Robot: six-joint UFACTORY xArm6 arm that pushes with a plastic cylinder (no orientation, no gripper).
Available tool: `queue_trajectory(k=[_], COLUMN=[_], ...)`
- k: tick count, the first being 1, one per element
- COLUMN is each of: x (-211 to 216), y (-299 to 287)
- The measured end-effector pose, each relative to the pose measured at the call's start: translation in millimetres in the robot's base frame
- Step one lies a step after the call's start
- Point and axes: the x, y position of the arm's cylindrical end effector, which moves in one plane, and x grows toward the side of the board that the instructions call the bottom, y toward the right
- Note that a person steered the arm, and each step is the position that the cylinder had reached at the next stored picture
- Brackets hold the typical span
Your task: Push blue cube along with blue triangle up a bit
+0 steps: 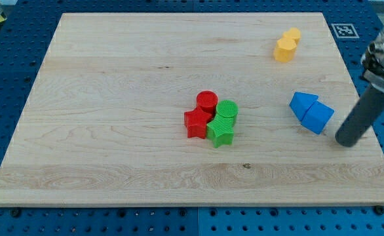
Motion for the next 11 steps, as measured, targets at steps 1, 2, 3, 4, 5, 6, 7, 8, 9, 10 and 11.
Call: queue_trajectory(k=[1, 2, 3, 4, 5, 6, 7, 8, 9, 10, 11], x=[7, -26, -36, -36, -26, -13, -13, -13, -36, -57, -59], y=[-10, -16, -16, -16, -16, -23, -27, -27, -27, -27, -27])
